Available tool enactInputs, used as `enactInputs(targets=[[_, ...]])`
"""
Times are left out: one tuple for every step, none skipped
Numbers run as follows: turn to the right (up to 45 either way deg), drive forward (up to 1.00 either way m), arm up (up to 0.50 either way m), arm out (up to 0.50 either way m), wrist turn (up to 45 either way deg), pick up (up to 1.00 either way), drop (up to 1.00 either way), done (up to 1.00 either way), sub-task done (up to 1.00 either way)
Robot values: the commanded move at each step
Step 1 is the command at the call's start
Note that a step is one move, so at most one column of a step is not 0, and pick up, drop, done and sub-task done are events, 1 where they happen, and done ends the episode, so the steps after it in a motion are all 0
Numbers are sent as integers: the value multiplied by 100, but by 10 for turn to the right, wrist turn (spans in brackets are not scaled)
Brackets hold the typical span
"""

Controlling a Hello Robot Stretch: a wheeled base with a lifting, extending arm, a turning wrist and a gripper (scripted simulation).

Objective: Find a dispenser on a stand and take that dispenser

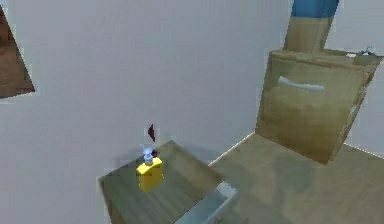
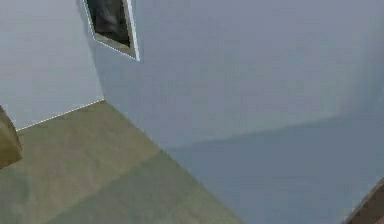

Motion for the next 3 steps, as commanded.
enactInputs(targets=[[-450, 0, 0, 0, 0, 0, 0, 0, 0], [-450, 0, 0, 0, 0, 0, 0, 0, 0], [-120, 0, 0, 0, 0, 0, 0, 0, 0]])
